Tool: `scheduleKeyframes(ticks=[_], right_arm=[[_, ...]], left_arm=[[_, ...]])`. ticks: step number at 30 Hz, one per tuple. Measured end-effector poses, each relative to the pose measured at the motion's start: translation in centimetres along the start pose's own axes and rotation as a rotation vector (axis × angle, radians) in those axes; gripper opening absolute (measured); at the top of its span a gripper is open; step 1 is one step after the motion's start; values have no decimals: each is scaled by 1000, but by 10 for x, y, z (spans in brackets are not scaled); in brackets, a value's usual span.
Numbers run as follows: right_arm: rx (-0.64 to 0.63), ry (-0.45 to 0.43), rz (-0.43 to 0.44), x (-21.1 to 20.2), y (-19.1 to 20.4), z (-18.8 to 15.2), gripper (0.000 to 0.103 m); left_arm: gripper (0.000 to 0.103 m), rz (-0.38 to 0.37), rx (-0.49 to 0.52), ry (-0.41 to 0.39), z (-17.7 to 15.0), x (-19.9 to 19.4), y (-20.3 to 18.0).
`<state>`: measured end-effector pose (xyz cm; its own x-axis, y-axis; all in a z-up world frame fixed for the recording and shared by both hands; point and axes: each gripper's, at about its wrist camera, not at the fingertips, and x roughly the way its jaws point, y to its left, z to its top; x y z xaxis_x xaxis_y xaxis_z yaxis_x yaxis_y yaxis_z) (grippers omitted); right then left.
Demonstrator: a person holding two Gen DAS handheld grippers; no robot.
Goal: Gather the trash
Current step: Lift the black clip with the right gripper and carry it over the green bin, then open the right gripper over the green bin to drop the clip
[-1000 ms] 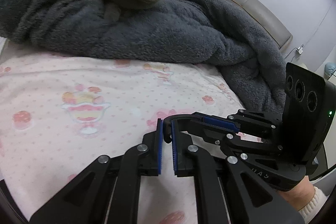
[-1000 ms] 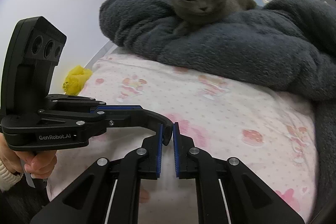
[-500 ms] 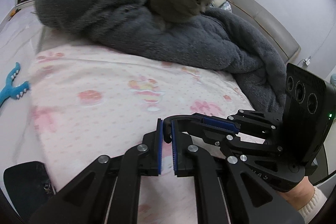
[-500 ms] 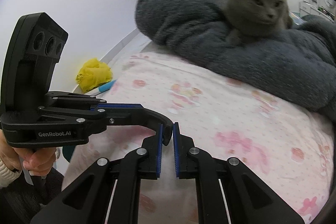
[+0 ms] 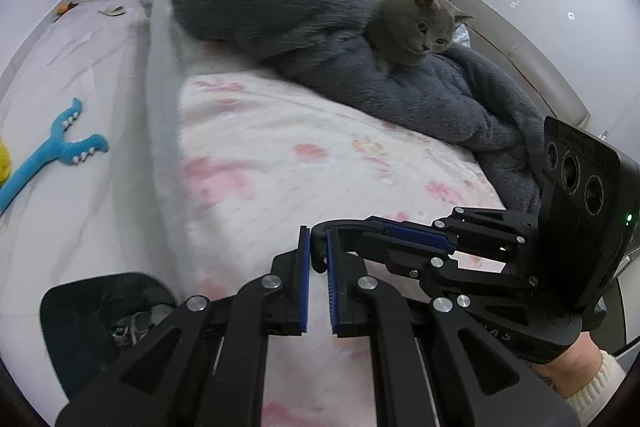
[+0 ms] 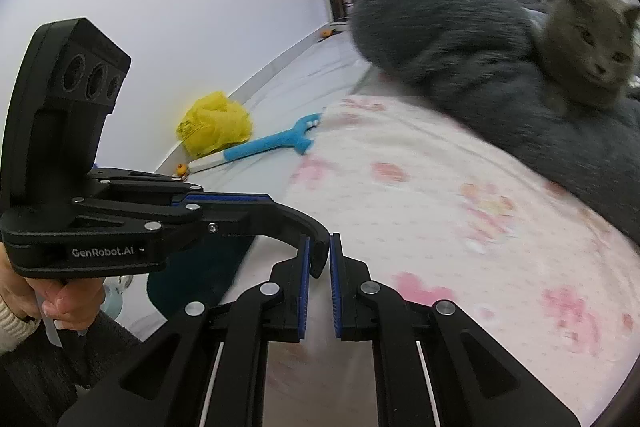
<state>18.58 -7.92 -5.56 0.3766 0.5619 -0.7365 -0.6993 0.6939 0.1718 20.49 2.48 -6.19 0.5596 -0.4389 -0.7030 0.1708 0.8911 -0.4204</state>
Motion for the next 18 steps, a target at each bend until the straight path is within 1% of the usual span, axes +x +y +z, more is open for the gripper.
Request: scheduleKeyframes(ticks=[6, 12, 18], right_arm=[[-34, 36, 37, 25, 35, 3, 10], [-61, 107, 80, 55, 69, 3, 10], [-83, 163, 105, 85, 101, 5, 11]], left_arm=[[9, 28, -31, -2, -16, -24, 32], [9, 68, -49, 22, -39, -41, 61], [9, 100, -81, 46, -57, -54, 93]])
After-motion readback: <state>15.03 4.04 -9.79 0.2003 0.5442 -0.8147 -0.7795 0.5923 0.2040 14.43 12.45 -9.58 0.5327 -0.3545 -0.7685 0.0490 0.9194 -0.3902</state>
